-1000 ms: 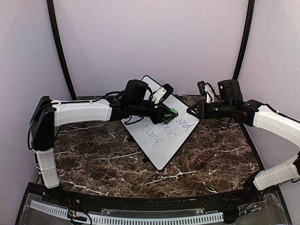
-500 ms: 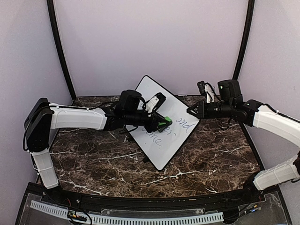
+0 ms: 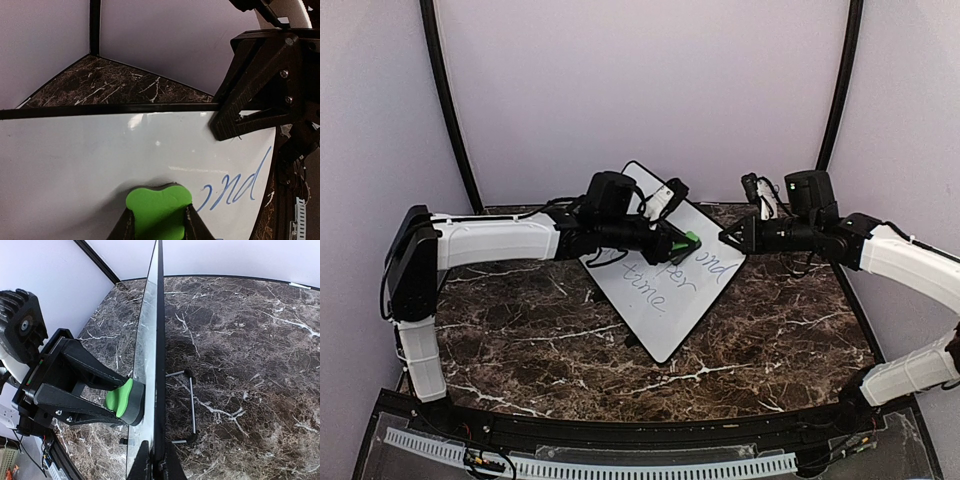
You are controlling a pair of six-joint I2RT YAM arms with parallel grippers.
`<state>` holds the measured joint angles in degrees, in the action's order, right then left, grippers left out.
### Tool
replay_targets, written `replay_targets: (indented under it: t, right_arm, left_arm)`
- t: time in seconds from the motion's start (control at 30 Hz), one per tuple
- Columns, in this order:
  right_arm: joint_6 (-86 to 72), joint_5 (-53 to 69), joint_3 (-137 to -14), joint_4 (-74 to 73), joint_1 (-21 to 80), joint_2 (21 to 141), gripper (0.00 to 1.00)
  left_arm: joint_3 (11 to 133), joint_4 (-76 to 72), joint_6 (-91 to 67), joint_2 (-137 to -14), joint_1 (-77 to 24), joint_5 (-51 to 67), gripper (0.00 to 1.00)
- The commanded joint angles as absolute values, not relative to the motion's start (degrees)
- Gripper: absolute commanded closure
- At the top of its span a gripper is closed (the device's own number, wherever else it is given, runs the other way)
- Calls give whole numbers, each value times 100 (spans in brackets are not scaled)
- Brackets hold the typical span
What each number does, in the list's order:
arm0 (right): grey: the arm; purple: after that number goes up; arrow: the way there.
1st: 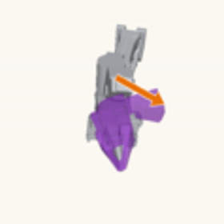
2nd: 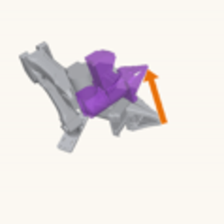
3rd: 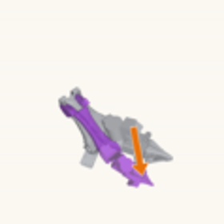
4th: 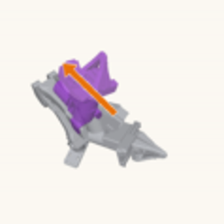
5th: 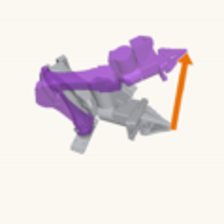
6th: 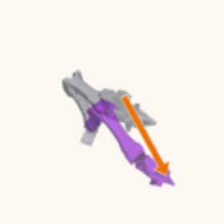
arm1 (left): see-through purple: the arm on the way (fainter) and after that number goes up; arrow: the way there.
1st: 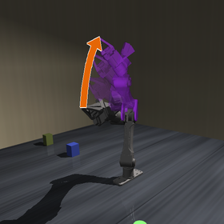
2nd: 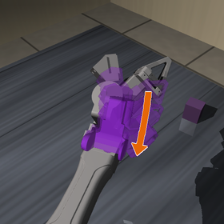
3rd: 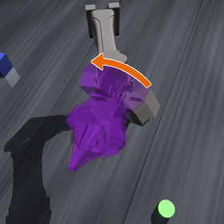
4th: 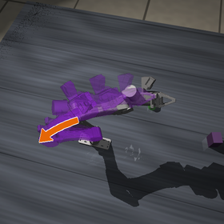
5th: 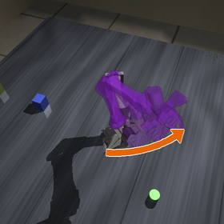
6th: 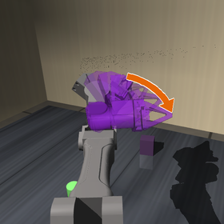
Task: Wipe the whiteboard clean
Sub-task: Erase the whiteboard from the whiteboard stand.
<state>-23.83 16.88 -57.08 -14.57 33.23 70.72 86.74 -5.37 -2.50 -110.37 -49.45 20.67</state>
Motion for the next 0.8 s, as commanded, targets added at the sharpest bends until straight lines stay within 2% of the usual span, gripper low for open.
replay_targets:
  t: [0.0,0.2,0.37,0.77]
  right_arm:
    - [-1441,2866,-5523,-1551,3901,7121,100]
    - [-1433,2907,-5532,-1491,3901,7191,100]
    - [-1467,2962,-5561,-1418,3898,7261,100]
    - [-1486,2895,-5560,-1524,3911,7180,100]
  left_arm:
    - [8500,-34,-195,-11414,-5101,1922,94]
    - [7314,-427,-432,-11006,-5133,1904,94]
    - [7034,-529,-515,-10907,-5159,1940,94]
    - [8582,-136,-263,-11504,-5246,2065,93]
